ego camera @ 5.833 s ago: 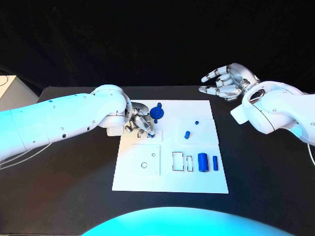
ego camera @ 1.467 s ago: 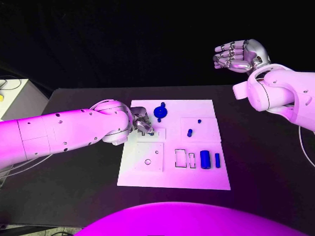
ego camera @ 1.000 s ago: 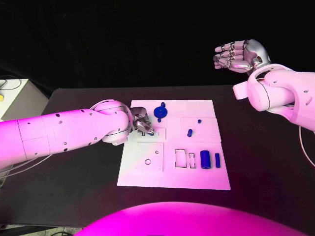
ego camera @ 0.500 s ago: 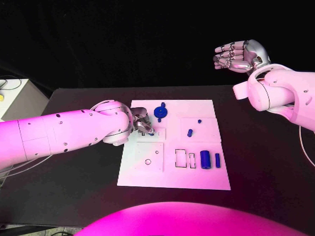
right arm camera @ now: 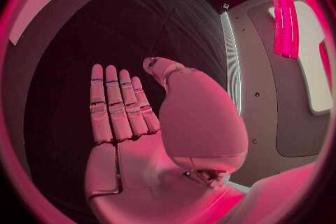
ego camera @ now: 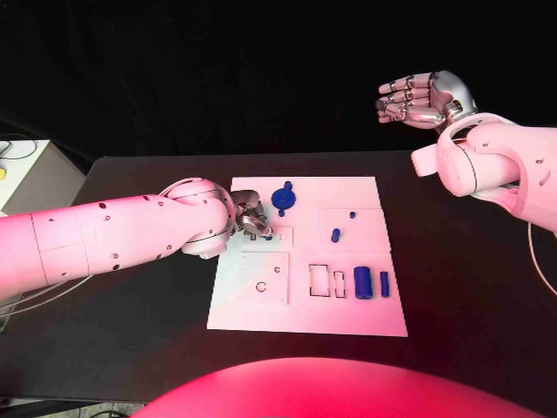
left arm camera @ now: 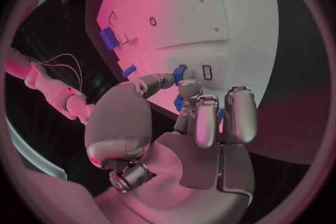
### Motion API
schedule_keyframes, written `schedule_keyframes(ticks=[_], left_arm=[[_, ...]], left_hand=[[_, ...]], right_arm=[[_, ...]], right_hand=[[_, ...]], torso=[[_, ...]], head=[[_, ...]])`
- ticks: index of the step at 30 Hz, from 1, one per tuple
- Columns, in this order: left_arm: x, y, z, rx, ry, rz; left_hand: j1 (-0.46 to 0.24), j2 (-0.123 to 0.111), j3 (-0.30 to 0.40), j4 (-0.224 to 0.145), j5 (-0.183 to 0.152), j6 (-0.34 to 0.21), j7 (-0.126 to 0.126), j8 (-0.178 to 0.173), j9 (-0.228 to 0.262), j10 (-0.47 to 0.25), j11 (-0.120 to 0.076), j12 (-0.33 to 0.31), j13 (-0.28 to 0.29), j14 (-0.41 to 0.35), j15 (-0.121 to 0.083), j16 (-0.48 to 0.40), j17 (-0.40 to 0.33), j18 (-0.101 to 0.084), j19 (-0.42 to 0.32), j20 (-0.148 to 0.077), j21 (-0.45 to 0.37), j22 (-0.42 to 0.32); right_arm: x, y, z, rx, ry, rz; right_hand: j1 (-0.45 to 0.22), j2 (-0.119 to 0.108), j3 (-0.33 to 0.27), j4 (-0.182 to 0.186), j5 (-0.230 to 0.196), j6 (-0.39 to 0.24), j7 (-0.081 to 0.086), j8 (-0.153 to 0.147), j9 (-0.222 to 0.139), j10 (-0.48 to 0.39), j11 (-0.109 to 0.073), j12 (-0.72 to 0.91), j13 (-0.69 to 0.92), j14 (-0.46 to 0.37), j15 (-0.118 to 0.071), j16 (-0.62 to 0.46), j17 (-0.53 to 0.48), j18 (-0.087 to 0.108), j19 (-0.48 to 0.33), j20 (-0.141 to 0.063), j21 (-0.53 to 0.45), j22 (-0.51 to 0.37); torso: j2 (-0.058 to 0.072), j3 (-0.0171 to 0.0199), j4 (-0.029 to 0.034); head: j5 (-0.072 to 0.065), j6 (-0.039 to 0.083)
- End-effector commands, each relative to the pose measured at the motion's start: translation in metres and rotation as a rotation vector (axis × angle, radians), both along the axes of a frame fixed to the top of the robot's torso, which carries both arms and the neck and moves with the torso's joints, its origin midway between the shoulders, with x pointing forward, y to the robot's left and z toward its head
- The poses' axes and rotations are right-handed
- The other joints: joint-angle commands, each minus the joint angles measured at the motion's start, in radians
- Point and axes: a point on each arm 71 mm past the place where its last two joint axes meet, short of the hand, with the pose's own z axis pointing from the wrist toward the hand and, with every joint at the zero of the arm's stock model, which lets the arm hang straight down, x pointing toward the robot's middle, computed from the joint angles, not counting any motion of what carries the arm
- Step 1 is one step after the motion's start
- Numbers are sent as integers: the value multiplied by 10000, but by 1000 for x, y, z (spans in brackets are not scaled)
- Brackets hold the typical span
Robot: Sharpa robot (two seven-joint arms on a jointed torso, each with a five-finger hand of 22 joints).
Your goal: Assemble the parts on the task board
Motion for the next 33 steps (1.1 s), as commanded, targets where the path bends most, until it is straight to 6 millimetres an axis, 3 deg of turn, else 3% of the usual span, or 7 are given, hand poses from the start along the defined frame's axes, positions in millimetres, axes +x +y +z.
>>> schedule_keyframes(ticks=[1, 33], left_arm=[[-1, -2, 0, 22, 21, -85], [-1, -3, -3, 267, 398, -349]], left_hand=[[31, 111, 1991, -2003, 37, 386, -304, 34, 18, 7, -80, 25, 0, 922, -75, 57, 2179, -122, 62, 1, 39, 15], [16, 100, 1991, -2001, 28, 397, -302, 29, 26, 37, -79, 57, 41, 925, -78, 66, 2191, -125, 66, -2, 49, 29]], right_arm=[[0, 2, 0, 5, 24, 195], [0, 2, -1, -3, 82, 223]], right_hand=[[-105, -14, 12, -63, 12, 79, 455, -30, -16, 75, -13, -41, -4, -42, 27, -22, -8, 46, -78, -4, -45, -9], [-113, -11, 11, -73, 11, 86, 456, -36, -17, 83, -12, -54, -4, -46, 31, -34, -26, 47, -100, 2, -44, -37]], torso=[[2, 1, -1], [4, 4, -4]], head=[[7, 2], [-2, 2]])
